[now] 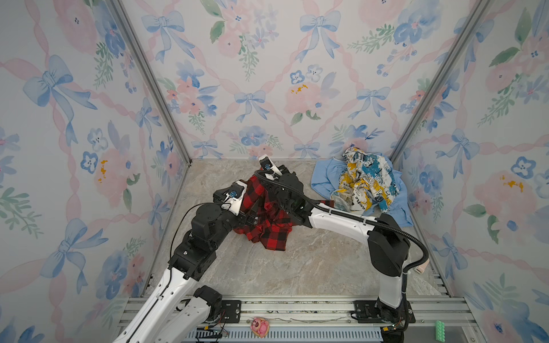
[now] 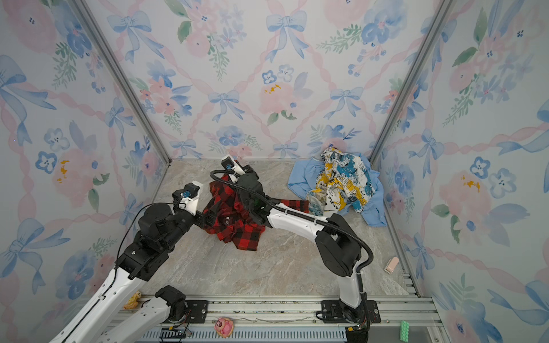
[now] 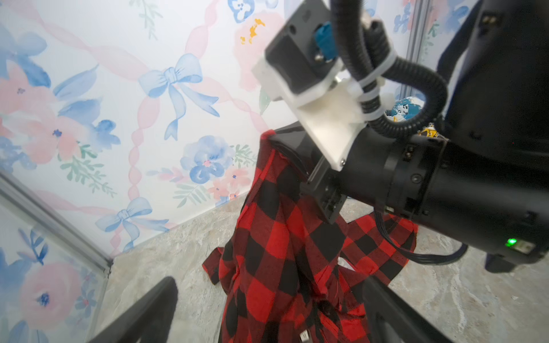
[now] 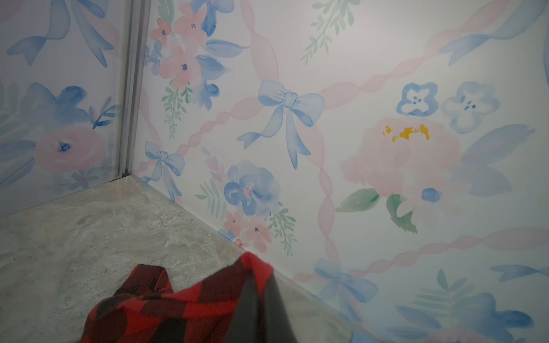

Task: Pick out a specific cloth from the pile
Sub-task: 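Grasp the hanging plaid shirt with the left gripper while right holds, then release the plaid shirt from the right gripper and withdraw the right arm, then lift the plaid shirt with the left gripper and carry it toward the corner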

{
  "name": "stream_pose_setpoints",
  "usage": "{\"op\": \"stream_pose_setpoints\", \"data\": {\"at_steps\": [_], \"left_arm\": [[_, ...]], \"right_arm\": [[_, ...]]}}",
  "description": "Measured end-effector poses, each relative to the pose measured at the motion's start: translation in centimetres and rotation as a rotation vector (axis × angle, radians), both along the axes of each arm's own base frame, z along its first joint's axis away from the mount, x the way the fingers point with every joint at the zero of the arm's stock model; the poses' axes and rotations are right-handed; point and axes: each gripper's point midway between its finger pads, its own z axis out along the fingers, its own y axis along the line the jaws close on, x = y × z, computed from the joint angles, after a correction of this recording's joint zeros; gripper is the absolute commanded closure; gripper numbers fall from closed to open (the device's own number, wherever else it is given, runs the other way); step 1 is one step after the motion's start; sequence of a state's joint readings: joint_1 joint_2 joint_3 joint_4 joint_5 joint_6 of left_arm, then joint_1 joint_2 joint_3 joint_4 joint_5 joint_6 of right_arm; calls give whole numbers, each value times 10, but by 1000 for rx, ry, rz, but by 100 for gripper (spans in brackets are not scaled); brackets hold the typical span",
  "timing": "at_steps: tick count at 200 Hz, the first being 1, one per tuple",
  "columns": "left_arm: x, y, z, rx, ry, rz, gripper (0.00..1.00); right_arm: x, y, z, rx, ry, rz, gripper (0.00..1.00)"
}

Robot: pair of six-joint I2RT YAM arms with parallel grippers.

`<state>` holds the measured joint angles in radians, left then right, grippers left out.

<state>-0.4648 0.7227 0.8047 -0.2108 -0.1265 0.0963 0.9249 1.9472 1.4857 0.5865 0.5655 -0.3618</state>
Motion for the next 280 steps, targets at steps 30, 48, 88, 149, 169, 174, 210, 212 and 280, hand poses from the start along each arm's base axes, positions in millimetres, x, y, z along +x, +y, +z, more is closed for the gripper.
{"op": "stream_pose_setpoints", "data": {"at_steps": [30,48,88,149,169,174,210,212,280], "left_arm": [[9,6,-52,12,191,78,2],[16,5,-84,29,306,91,2],[46,-8,-142,75,545,77,3],[78,-5,-177,88,724,117,43],[67,-7,-186,93,781,98,43],[66,-7,-187,93,790,96,45],[56,0,-187,108,820,135,100],[56,0,-186,113,818,138,100],[145,8,96,-51,171,278,100]], "right_arm": [[-9,-24,-27,31,59,-53,3],[-23,-50,-34,17,115,-88,3],[-77,-126,-2,141,235,-125,3],[-184,-188,-87,156,512,-96,3],[-199,-202,-105,141,556,-111,3],[-201,-205,-105,143,559,-116,3],[-201,-217,-100,149,545,-150,3],[-201,-217,-100,147,545,-151,3],[-196,-206,-89,173,549,-152,3]]}}
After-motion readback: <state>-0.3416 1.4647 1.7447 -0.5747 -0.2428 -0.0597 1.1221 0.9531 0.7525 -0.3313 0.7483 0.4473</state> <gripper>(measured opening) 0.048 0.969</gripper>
